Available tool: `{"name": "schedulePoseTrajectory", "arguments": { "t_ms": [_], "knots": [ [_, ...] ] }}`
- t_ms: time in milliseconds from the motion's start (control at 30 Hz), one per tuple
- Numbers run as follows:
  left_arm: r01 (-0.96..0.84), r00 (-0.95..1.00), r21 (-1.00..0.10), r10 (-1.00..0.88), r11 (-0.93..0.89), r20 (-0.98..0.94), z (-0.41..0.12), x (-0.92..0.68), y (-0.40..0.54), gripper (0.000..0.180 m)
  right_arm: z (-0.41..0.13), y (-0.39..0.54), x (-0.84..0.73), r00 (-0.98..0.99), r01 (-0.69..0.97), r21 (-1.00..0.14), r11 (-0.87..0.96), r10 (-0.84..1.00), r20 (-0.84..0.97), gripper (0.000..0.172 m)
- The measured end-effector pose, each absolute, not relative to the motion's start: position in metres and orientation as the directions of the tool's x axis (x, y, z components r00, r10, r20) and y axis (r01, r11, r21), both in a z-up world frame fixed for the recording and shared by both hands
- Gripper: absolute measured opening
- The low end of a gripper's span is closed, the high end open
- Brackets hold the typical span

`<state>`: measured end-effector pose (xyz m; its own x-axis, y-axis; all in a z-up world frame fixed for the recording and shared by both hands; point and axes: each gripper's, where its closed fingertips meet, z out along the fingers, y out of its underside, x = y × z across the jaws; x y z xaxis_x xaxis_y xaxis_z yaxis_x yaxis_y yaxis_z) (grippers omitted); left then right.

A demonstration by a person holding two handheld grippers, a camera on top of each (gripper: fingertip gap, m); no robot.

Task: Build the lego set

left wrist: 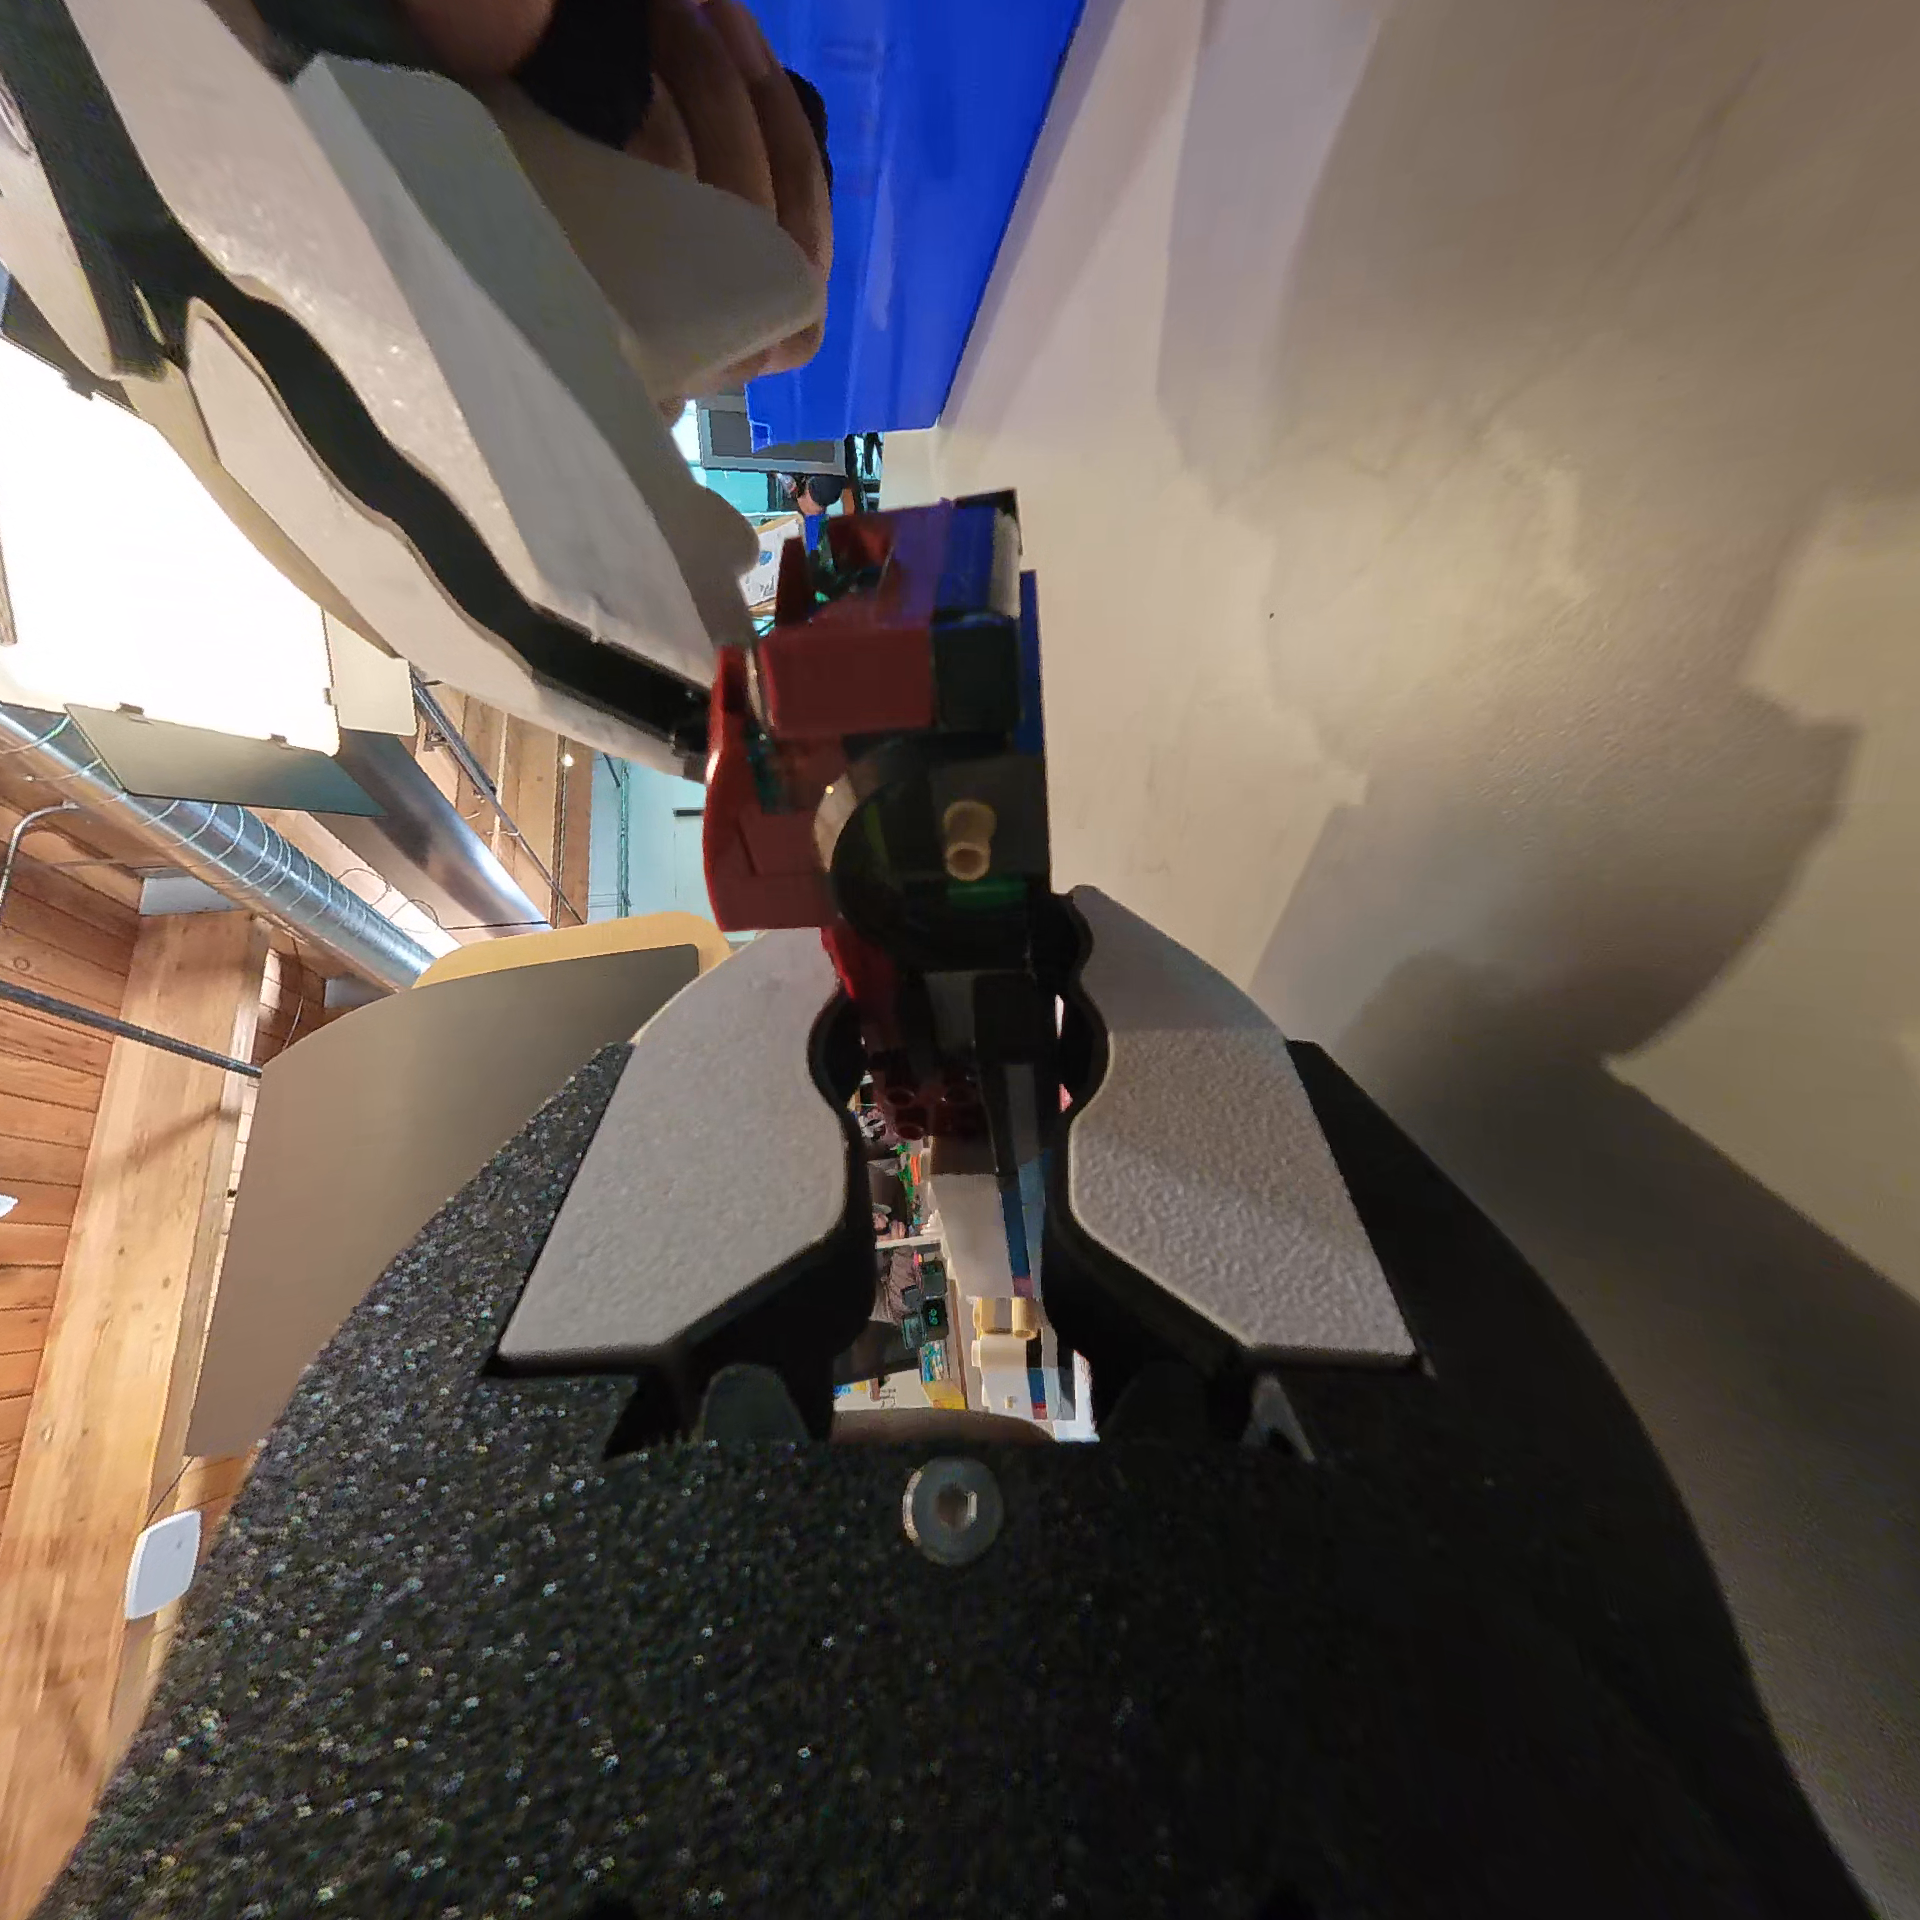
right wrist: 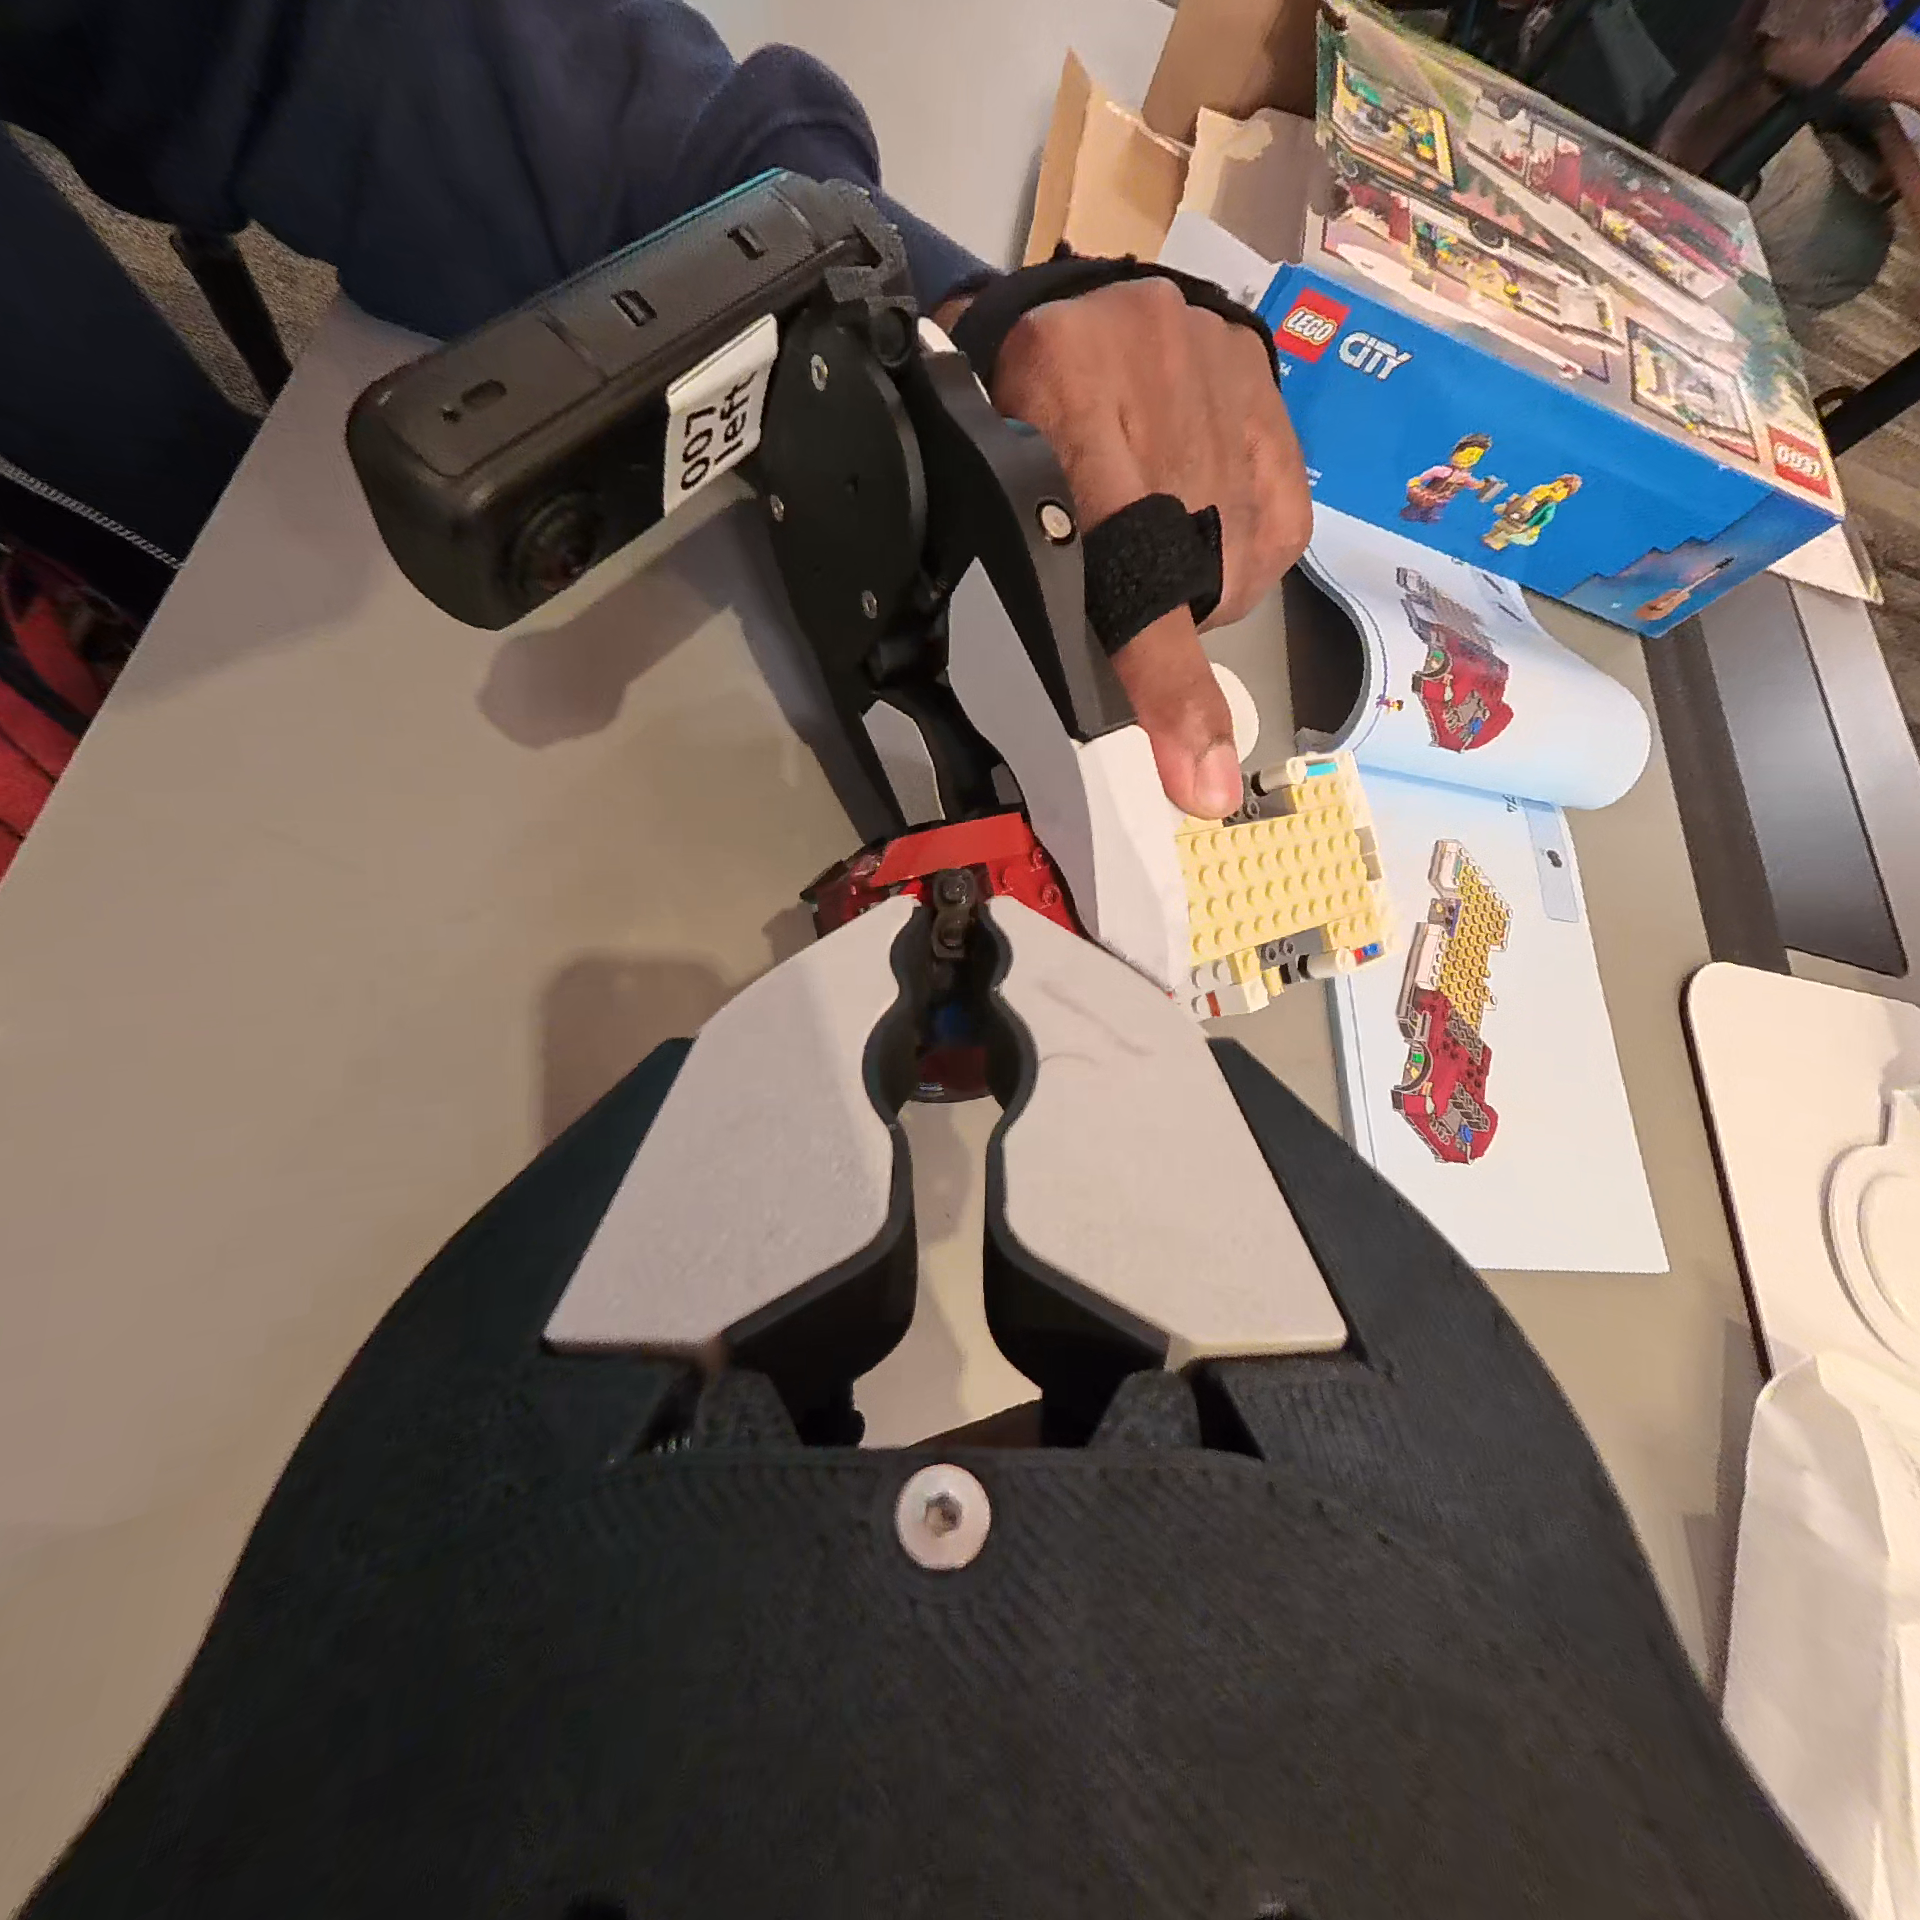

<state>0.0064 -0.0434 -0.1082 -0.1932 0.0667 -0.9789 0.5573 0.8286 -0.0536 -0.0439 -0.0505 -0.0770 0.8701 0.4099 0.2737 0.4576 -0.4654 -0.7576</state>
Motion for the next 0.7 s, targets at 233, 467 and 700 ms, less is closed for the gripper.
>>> {"name": "schedulePoseTrajectory", "arguments": {
  "t_ms": [233, 467, 700],
  "knots": [
    [0.559, -0.198, -0.059, 0.064, 0.827, -0.978, -0.1087, 0.0058, -0.0444, 0.034, -0.0744, -0.0499, -0.0437, 0.856, 0.483, -0.761, -0.433, 0.415, 0.307, 0.008],
    [0.564, -0.199, -0.054, 0.073, 0.824, -0.977, -0.1106, 0.0048, -0.0475, 0.034, -0.0747, -0.049, -0.0415, 0.854, 0.493, -0.76, -0.424, 0.405, 0.328, 0.014],
    [0.562, -0.199, -0.049, 0.077, 0.825, -0.977, -0.1099, 0.0057, -0.0482, 0.034, -0.0786, -0.0517, -0.044, 0.864, 0.463, -0.762, -0.453, 0.421, 0.275, 0.011]
  ]
}}
